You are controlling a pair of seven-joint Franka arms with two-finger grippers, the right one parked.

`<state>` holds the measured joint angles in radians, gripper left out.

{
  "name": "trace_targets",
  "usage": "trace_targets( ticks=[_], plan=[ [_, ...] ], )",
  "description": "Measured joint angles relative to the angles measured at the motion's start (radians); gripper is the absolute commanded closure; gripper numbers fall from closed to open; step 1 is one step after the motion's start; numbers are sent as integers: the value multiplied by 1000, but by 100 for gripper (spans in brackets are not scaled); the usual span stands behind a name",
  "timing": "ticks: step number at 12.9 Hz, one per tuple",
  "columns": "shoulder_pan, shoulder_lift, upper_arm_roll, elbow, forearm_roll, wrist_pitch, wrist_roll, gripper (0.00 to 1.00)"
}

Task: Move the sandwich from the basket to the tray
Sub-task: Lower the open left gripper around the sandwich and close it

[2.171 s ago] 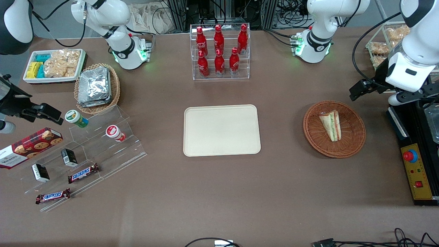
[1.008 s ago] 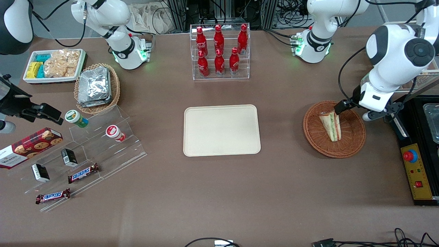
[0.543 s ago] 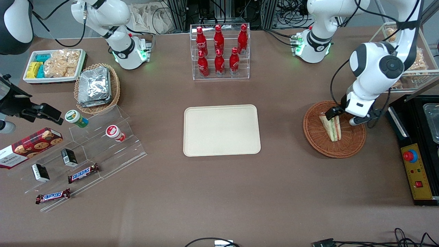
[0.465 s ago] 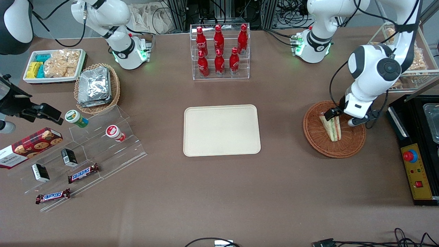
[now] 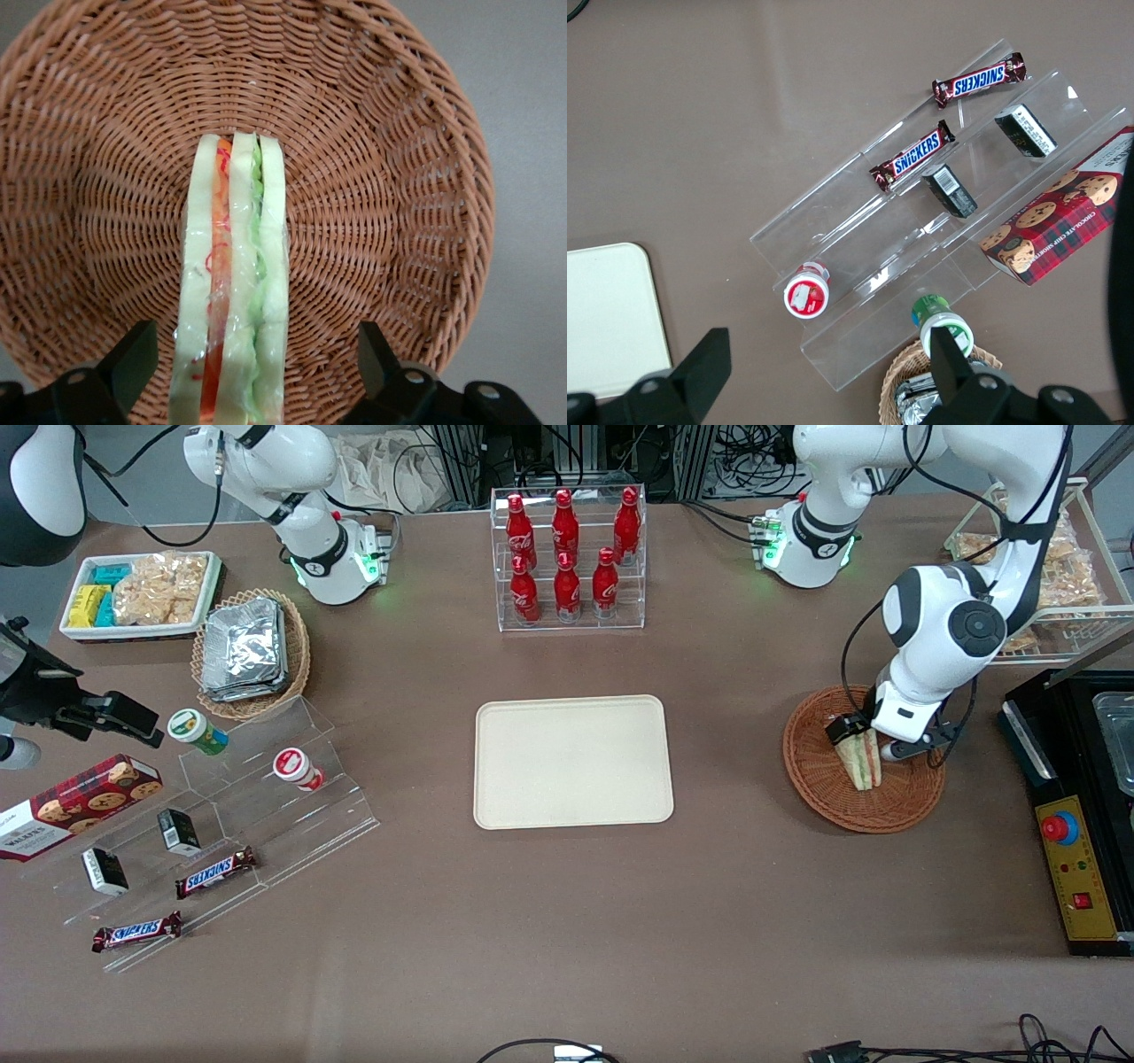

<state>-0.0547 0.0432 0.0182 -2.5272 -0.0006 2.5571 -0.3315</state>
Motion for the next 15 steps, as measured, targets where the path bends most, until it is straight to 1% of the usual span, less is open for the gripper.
trace_targets(
  ticks=[1,2,3,4,6,8,15],
  plan=[
    [0,13,2,-1,0,10,15,0],
    [1,25,9,-1,0,18,23,10],
    [2,35,16,-1,0,29,30,65],
    [3,46,20,-3,1,53,42,100],
    [6,80,28,-24,1,147,74,100],
    [6,112,34,-35,1,200,88,100],
    [6,111,34,-35,1,201,91,100]
  ],
)
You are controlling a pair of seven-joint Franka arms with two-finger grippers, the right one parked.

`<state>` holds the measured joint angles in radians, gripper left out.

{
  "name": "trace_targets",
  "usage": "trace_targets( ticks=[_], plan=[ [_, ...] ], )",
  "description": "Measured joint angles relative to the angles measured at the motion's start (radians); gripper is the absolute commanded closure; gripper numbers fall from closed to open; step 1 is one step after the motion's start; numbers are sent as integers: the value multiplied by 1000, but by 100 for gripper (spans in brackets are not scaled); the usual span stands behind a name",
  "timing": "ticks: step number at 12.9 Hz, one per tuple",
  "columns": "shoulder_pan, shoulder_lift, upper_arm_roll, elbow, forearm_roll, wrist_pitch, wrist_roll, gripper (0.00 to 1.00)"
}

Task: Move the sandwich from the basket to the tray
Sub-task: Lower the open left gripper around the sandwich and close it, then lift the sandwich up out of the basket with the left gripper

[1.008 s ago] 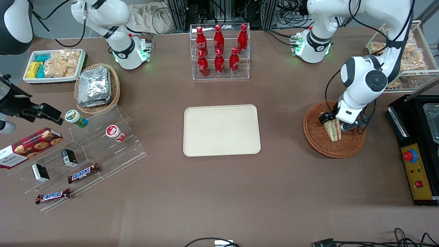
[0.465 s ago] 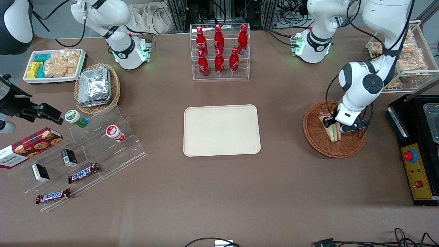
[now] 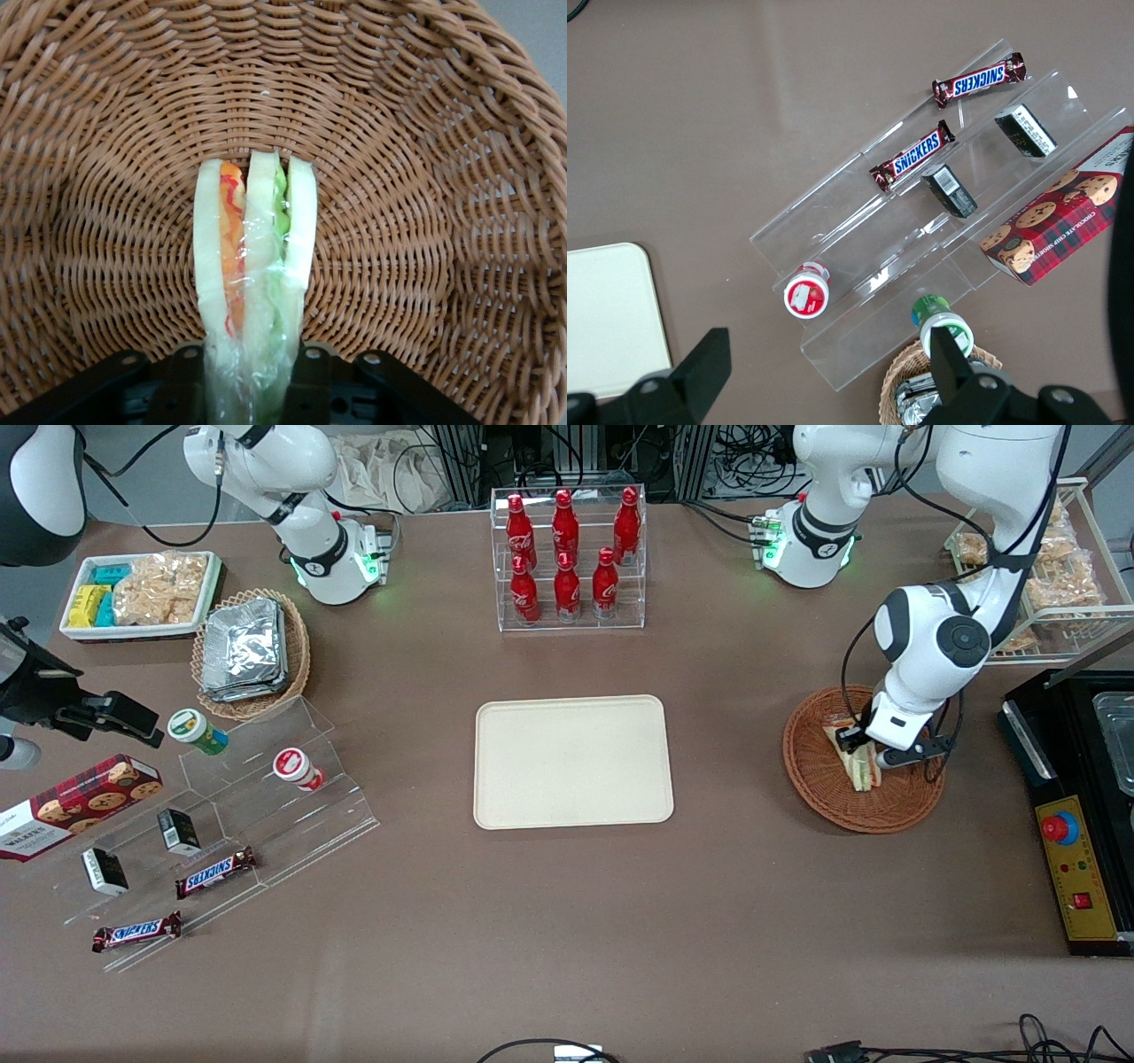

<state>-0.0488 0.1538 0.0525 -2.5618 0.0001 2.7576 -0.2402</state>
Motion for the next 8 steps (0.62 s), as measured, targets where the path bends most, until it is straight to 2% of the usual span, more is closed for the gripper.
trace_targets(
  ticks=[4,8],
  plan=[
    [0,-32,1,8,0,-40,7,100],
    [0,-198,5,115,0,-362,19,100]
  ],
)
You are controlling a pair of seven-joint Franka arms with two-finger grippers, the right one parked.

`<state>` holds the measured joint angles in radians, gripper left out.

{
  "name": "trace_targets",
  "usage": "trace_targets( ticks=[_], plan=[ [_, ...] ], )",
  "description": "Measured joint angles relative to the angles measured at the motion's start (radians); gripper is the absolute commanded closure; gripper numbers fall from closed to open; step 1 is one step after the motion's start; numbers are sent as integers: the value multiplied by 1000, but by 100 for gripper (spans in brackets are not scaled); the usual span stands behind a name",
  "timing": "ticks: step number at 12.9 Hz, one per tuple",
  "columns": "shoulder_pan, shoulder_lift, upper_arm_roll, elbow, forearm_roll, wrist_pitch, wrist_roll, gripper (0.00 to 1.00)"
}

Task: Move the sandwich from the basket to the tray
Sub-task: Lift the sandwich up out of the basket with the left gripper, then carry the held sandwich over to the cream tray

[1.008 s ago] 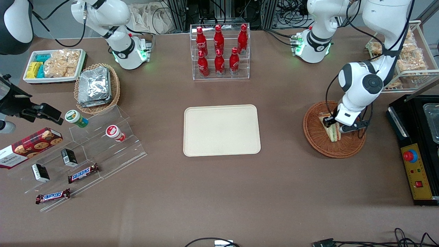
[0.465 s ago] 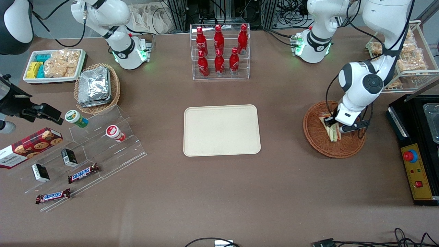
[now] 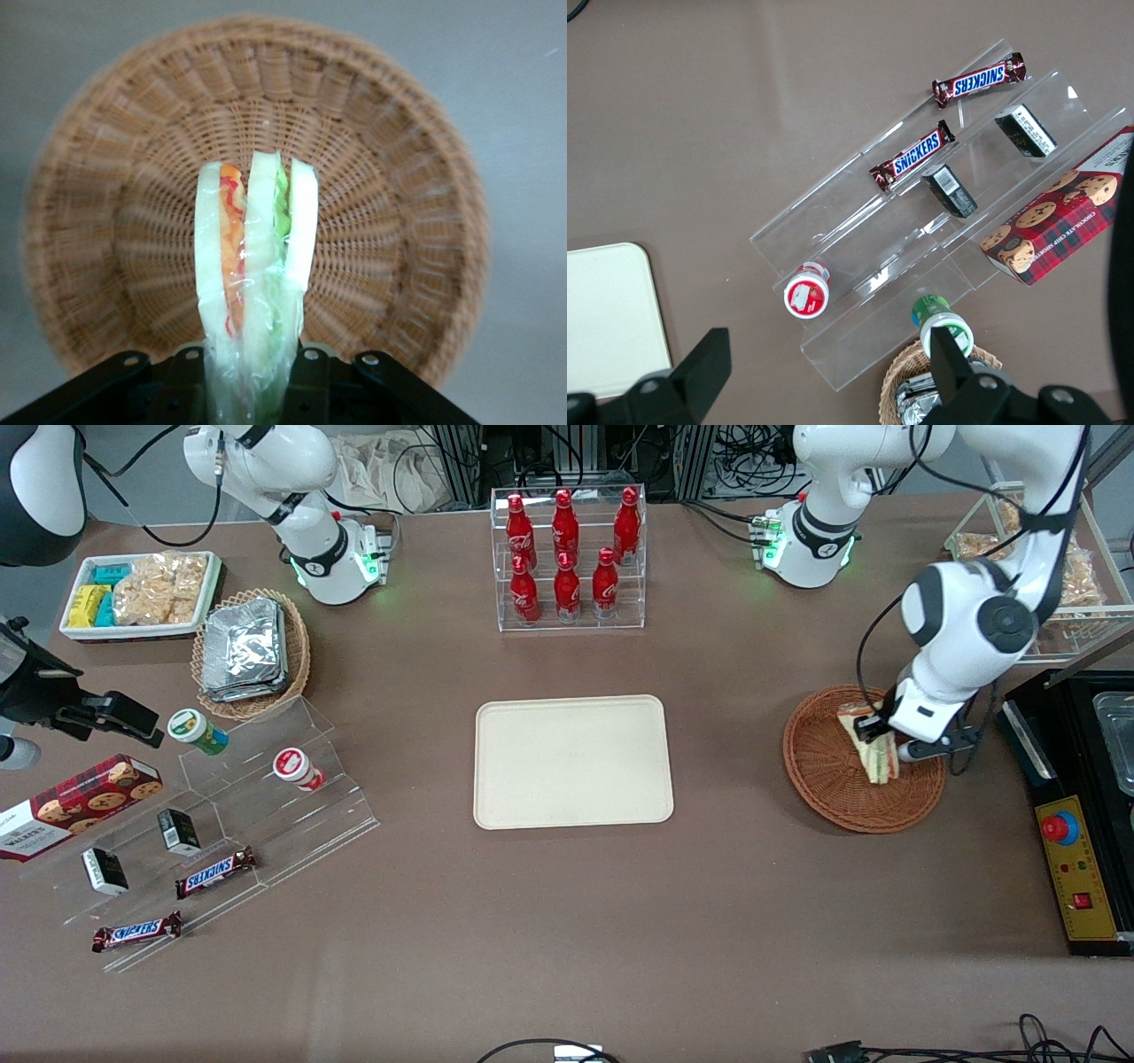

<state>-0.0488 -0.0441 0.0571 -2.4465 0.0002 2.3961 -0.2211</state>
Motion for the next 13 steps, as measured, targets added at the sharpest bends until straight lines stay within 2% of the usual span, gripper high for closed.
trace_targets(
  ticks=[4,9,11,13],
  plan=[
    [0,-67,2,260,0,-389,0,100],
    [-3,-49,-17,566,0,-723,-2,100],
    [-4,-20,-77,662,0,-801,-25,100],
    [-5,23,-186,725,0,-829,-81,100]
  ],
)
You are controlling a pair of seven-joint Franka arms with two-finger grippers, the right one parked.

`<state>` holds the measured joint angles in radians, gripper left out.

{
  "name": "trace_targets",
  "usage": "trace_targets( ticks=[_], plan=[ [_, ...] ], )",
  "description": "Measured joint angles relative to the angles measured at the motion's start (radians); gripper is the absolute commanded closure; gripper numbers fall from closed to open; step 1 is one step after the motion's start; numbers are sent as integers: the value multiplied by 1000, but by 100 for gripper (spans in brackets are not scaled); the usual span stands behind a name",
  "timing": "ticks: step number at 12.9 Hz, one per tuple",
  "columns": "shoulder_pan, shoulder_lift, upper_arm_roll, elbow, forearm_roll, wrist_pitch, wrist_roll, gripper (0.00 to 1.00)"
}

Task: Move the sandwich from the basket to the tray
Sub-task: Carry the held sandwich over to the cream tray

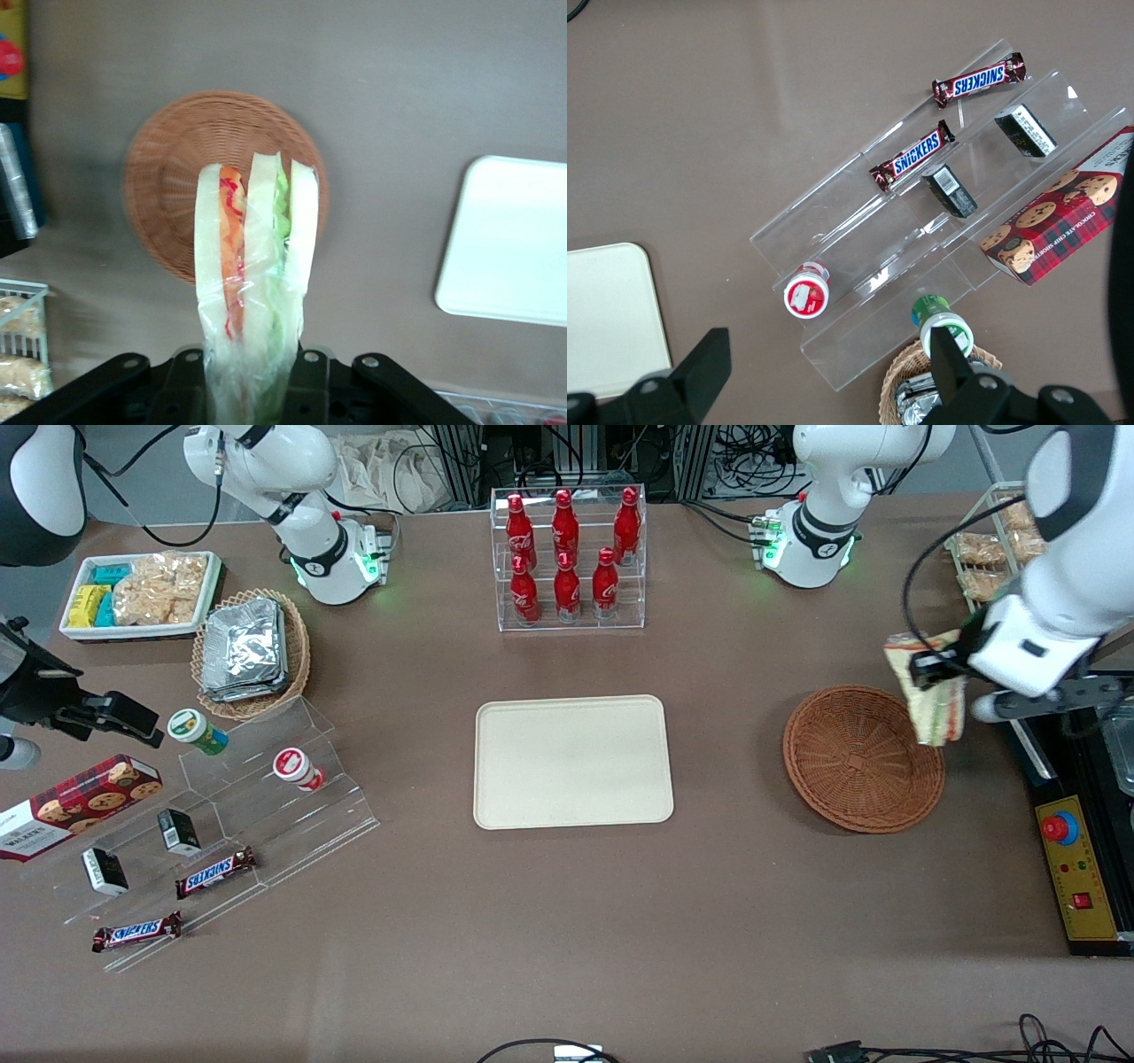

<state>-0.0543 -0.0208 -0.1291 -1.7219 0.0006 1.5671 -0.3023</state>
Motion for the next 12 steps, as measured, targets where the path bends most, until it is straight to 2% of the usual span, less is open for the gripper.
trace_targets(
  ticks=[5,9,12],
  plan=[
    [0,135,-304,95,37,-1,-170,100],
    [5,236,-425,113,73,31,-271,100],
    [-6,309,-462,105,104,111,-352,100]
  ],
)
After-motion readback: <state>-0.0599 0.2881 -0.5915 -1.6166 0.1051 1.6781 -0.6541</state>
